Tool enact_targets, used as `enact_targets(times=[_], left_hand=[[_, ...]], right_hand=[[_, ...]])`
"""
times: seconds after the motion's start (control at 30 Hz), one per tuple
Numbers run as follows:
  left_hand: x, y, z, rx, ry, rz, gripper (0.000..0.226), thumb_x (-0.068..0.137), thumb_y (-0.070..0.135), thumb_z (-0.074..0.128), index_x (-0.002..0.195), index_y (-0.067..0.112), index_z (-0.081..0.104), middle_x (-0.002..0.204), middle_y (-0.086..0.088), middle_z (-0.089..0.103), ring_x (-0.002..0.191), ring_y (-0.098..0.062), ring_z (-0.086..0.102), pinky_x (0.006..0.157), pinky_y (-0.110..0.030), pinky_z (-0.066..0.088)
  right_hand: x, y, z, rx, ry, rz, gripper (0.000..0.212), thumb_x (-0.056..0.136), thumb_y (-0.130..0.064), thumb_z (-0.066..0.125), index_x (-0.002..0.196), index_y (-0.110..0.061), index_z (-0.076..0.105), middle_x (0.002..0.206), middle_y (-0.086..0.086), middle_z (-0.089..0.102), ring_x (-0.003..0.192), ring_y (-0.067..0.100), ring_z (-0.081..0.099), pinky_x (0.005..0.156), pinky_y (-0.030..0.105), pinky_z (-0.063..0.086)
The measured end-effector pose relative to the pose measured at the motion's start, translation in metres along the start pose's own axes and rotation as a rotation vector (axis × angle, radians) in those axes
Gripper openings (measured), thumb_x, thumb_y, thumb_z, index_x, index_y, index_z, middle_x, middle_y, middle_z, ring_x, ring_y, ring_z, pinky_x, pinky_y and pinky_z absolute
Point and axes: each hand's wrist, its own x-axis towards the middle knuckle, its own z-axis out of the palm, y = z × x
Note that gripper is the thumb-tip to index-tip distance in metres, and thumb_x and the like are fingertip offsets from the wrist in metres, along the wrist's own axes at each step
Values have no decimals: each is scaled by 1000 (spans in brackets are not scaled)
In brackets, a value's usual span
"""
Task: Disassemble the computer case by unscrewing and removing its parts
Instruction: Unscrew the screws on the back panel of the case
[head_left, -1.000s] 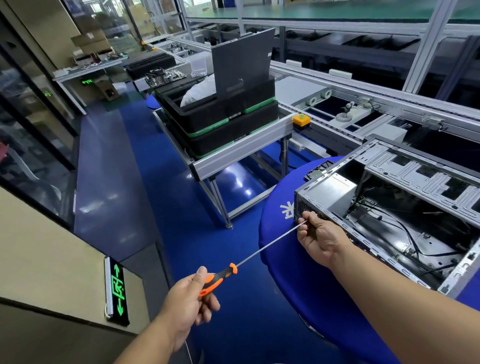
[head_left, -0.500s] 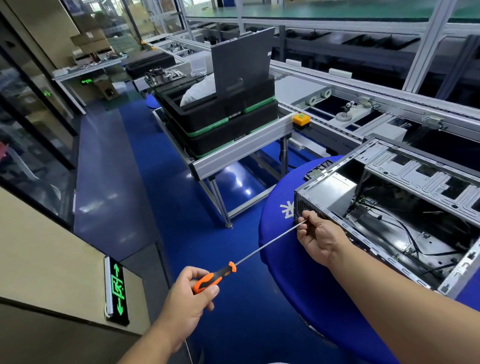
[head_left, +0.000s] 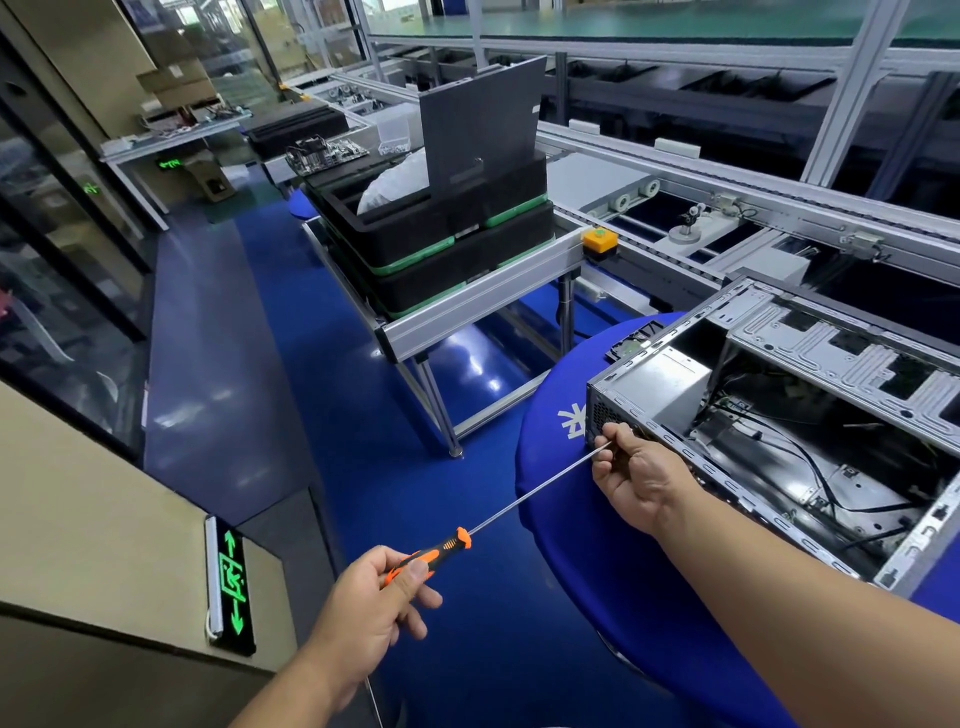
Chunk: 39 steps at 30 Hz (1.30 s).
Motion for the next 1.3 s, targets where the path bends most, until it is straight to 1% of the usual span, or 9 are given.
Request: enact_targets(times=[0.13,0.3,0.5,0.63,0.7,0.8,0.87,1.03,1.3], left_hand=[[0,1,0,-25,-18,-33,56,97,60,56,111,6,62,91,-18,79,63,-27,67,49,-25,40],[0,2,3,-60,-25,-63,75,94,71,45,108,-1,63,84,-24,76,58,-27,65,46,-25,36],[0,5,1,-91,-21,-112,83,96,76,39,97,-2,66,80,-28,74,57,-28,63,46,-26,40],[0,7,3,-162,-17,-57,65,96,71,49,113,13,72,87,-21,75,62,-23,61,49,-26,42],[-1,9,4,-172,-10,-9,50,91,68,67,112,23,72,89,-15,74,64,-21,60,51,-26,44],[0,8,4,-104,50,34,34,83,38,82,114,34,69,101,-4,72,72,-22,66,58,-29,49],[2,5,2,-47,88,48,39,88,16,81,117,37,66,107,0,70,80,-23,70,63,-31,53],[2,3,1,-7,157,58,38,89,0,77,114,26,68,107,-5,71,78,-23,71,65,-31,55],[2,1,0,8,158,51,16,94,6,76,106,17,71,94,-10,75,72,-26,73,59,-30,54]], right_hand=[[-2,0,2,-4,4,0,31,111,-23,41,91,-9,60,73,5,55,56,9,42,46,17,42],[-4,-1,2,-5,9,2,30,111,-23,41,92,-9,60,72,4,54,56,9,41,47,16,41],[-5,-1,4,-3,11,4,29,111,-22,41,92,-9,59,73,5,53,57,9,40,46,16,41],[-6,0,6,-9,16,-2,28,110,-22,42,92,-9,59,74,4,53,58,9,39,46,16,40],[-7,0,5,-11,20,-6,28,111,-22,42,92,-9,59,73,4,52,58,9,39,46,15,40],[-7,0,6,-10,30,-8,30,111,-24,41,93,-9,59,74,5,52,59,9,39,46,16,40],[-8,0,7,-8,39,-10,30,111,-25,41,93,-9,59,75,5,52,60,10,39,46,16,41],[-9,0,7,-6,39,-8,30,111,-25,41,93,-8,59,77,5,52,60,10,39,46,16,42],[-11,-1,6,-6,34,-6,29,110,-24,42,92,-9,59,76,5,52,60,9,38,45,15,41]])
